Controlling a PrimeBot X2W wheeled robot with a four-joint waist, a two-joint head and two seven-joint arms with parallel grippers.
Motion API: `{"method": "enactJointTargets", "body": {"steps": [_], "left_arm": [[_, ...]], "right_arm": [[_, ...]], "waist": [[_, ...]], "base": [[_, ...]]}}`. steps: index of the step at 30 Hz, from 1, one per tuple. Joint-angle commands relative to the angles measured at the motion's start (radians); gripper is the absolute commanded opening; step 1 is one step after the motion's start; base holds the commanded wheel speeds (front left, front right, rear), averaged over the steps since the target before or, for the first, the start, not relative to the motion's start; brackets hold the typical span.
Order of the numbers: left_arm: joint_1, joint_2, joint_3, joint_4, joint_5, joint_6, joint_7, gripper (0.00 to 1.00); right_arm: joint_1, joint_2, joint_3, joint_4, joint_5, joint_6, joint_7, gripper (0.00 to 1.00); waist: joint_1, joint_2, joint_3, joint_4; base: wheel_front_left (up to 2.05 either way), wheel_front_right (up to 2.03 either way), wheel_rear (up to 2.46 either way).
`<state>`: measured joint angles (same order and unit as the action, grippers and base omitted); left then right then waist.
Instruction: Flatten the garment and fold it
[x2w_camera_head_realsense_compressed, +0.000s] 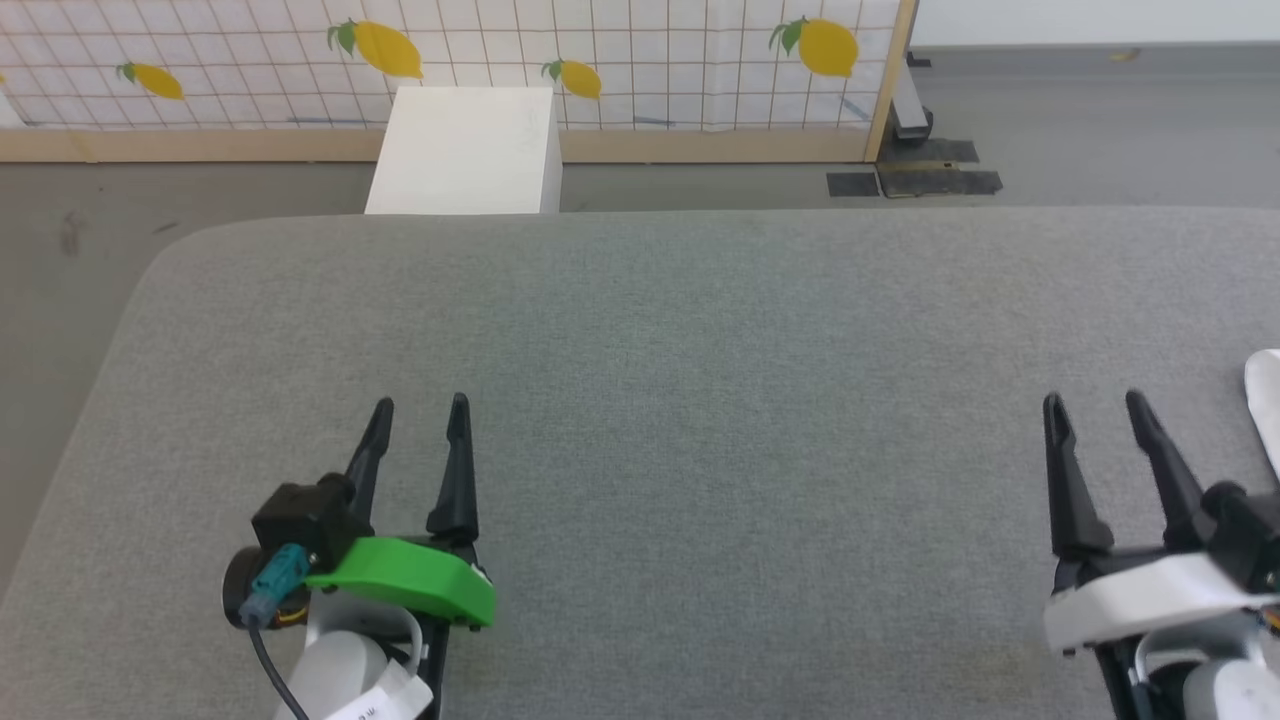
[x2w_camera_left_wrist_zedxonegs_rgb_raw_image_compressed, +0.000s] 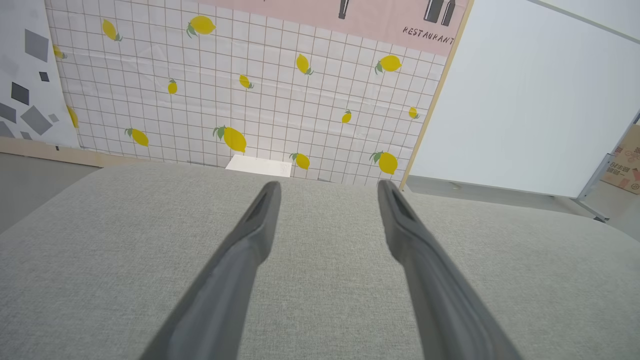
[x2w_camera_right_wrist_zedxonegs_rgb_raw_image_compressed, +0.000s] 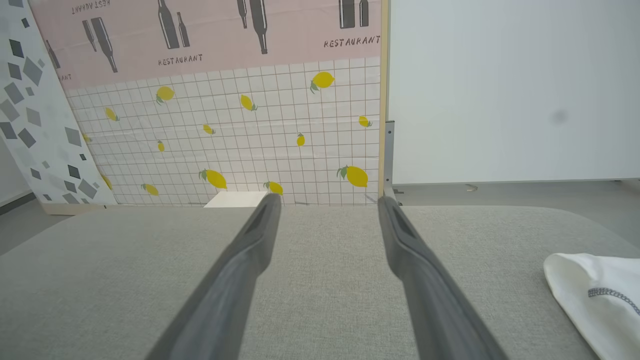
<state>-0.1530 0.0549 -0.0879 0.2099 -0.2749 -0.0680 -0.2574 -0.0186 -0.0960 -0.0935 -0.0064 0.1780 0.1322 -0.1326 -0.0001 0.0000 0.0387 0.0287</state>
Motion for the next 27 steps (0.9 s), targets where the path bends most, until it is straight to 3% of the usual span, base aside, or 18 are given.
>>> {"method": "enactJointTargets", "body": {"steps": [1,27], "left_arm": [[0.018,-0.004,-0.008,0.003,-0.007,0.009,-0.004,1.0],[0.076,-0.005,-0.05,0.003,-0.022,0.04,-0.004,1.0]], "right_arm": [[0.024,0.01,-0.004,0.008,-0.01,-0.002,-0.014,1.0],[0.112,0.046,-0.013,-0.025,-0.024,-0.002,-0.003,1.0]], "waist": [[0.0001,0.0,-0.008,0.006],[0.0001,0.0,-0.041,0.007]], "base": [[0.0,0.0,0.0],[0.0,0.0,0.0]]}}
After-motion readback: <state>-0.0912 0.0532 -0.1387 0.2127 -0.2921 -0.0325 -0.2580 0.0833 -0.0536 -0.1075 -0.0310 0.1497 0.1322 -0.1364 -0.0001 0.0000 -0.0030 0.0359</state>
